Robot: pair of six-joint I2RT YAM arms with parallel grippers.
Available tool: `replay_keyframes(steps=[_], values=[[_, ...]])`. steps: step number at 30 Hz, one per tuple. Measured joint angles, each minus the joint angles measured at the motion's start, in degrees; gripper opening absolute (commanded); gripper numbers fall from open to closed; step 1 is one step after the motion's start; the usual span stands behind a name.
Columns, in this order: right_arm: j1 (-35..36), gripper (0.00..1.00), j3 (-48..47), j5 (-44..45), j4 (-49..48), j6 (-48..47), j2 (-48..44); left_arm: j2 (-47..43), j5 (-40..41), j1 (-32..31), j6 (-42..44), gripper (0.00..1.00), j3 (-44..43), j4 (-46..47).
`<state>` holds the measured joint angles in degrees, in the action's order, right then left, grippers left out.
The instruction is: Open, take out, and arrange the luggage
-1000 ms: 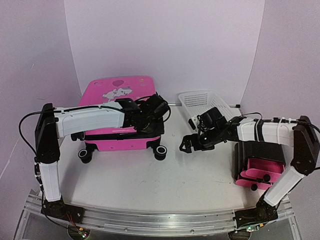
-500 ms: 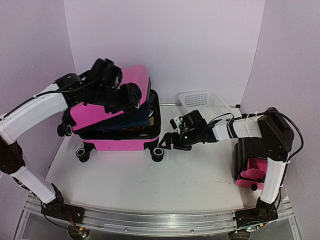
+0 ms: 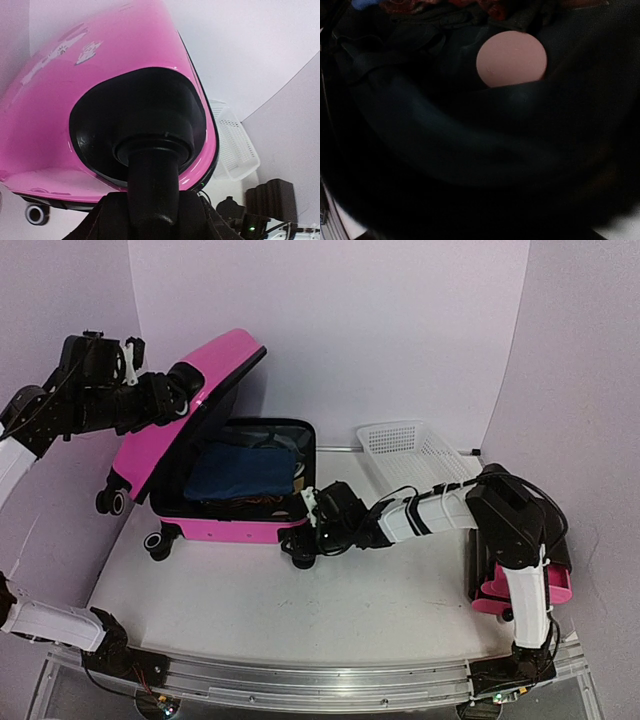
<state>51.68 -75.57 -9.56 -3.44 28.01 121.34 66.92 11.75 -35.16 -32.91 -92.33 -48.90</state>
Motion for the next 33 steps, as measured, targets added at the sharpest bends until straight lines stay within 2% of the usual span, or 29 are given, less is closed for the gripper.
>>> replay_keyframes(steps=[10,18,22,27,30,33], values=[[4.33,0.56,-5.05,13.51,-0.79,1.07,5.42,-2.29,15.06,0.72,12.22,0.06,0.00,-3.43],[5.16,0.51,-7.89,17.40,-1.73,1.88,7.50,-2.32,29.27,1.70,23.30,0.04,-0.09,-3.34],[6.14,0.45,-7.96,19.30,-3.87,2.08,8.09,-3.58,33.09,3.08,29.77,0.05,2.29,0.63],[7.63,0.44,-7.50,21.05,-7.02,3.37,8.66,-6.01,35.95,4.00,36.63,0.11,7.39,5.40],[8.15,0.43,-7.26,21.70,-8.39,4.15,8.90,-8.11,37.35,4.24,40.98,0.21,11.58,9.92],[8.37,0.43,-7.02,22.21,-9.27,4.74,9.01,-10.43,39.26,4.26,46.14,0.26,15.87,15.45]])
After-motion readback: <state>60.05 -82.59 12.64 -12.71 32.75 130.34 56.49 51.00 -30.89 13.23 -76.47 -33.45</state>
